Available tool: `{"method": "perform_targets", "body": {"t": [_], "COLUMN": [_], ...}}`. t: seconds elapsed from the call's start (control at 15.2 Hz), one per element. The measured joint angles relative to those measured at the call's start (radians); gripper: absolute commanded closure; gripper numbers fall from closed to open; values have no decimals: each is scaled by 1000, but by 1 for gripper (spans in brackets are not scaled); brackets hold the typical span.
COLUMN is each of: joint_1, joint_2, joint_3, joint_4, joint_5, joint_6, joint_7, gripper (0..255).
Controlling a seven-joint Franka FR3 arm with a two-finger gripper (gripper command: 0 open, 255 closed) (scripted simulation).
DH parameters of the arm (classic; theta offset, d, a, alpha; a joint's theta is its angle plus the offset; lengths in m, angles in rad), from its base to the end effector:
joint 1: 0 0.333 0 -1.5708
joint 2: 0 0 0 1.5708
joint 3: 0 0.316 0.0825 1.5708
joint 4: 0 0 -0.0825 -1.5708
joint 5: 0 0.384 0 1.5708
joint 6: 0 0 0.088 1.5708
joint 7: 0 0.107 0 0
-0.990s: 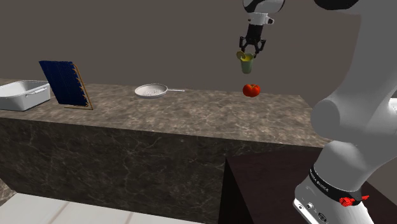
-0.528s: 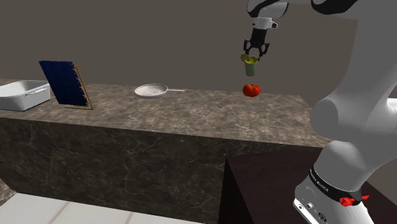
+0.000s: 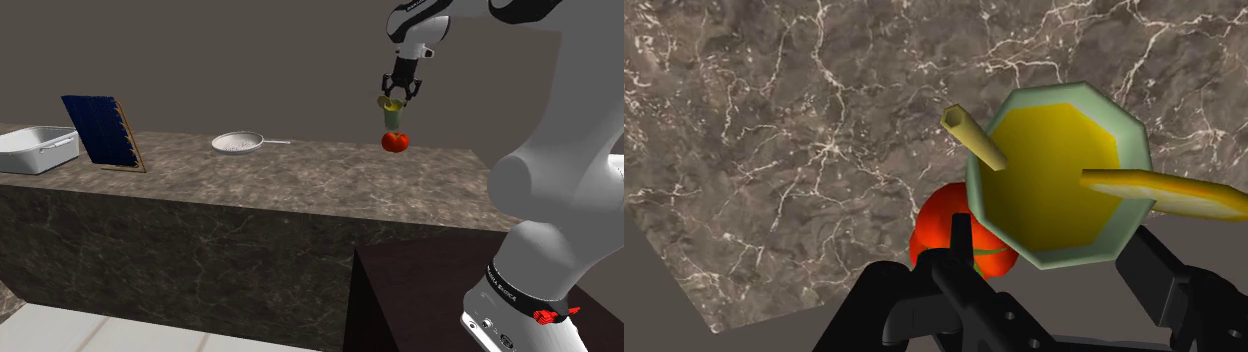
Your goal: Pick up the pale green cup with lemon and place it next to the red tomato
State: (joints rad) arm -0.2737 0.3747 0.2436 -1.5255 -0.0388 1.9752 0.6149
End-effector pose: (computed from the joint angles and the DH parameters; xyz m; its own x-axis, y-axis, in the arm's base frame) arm 0.6757 -0.0448 0.4568 0.7935 -0.6072 0.0403 -0.6022 -0.7931 -0.0915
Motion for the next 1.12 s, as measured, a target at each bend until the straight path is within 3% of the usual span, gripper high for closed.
{"method": "perform_targets", "body": {"t": [1.12], "joint_1": [3], "joint_2": [64], "joint_3": [-8], "joint_4": [-141], "joint_5": [-16], "joint_6": [203], "joint_7": [4], "gripper": [255]}}
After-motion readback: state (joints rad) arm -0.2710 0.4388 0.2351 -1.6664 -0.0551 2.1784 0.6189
